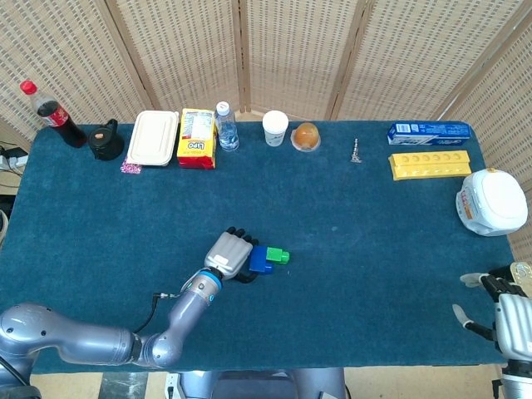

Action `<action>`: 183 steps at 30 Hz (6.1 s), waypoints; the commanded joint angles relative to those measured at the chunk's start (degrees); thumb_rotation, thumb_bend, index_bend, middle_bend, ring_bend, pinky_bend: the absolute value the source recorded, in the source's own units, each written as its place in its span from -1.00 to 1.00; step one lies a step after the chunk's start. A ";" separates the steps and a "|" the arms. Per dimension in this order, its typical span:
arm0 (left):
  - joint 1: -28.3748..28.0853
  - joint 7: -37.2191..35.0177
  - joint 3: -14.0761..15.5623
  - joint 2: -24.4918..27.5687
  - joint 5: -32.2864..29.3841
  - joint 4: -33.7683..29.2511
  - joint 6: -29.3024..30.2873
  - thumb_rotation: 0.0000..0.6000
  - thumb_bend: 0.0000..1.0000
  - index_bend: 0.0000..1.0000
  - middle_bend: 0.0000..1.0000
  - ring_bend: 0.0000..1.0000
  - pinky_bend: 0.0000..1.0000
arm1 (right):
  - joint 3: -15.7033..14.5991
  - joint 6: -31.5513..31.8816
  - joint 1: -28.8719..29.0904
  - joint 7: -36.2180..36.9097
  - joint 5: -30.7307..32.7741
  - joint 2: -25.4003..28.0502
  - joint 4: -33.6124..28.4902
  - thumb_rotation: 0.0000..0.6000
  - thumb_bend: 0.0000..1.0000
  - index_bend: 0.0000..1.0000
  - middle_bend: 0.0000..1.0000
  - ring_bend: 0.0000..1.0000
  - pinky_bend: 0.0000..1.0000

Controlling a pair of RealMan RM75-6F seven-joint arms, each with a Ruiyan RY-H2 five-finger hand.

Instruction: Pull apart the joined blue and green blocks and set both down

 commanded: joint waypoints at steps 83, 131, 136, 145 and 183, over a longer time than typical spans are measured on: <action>-14.10 -45.19 -5.56 8.46 10.73 1.39 -22.46 0.12 -0.15 -0.18 -0.33 -0.54 -0.47 | 4.23 -33.51 22.83 40.67 8.00 -8.48 -2.32 1.00 -0.47 -0.35 -0.17 -0.14 -0.12; -10.43 -58.05 -6.77 7.97 21.10 3.42 -23.89 0.10 -0.15 -0.18 -0.33 -0.54 -0.47 | 3.41 -30.67 23.27 48.94 5.26 -10.00 0.81 1.00 -0.45 0.17 0.33 0.53 0.32; -10.41 -58.31 -6.68 8.26 21.27 3.30 -24.17 0.11 -0.15 -0.18 -0.33 -0.54 -0.47 | 3.30 -30.54 23.21 48.63 5.30 -9.89 0.82 1.00 -0.45 0.17 0.33 0.53 0.32; -10.30 -58.56 -6.15 9.92 21.21 2.41 -25.24 0.09 -0.15 -0.18 -0.33 -0.54 -0.47 | 2.98 -30.03 22.76 47.70 5.50 -9.28 1.03 1.00 -0.46 0.18 0.34 0.54 0.32; -2.33 -40.22 4.73 20.97 21.75 -10.07 -8.46 0.08 -0.15 -0.18 -0.33 -0.54 -0.47 | 0.14 -32.02 23.87 18.21 9.63 -13.95 7.79 1.00 -0.46 -0.48 -0.40 -0.41 -0.45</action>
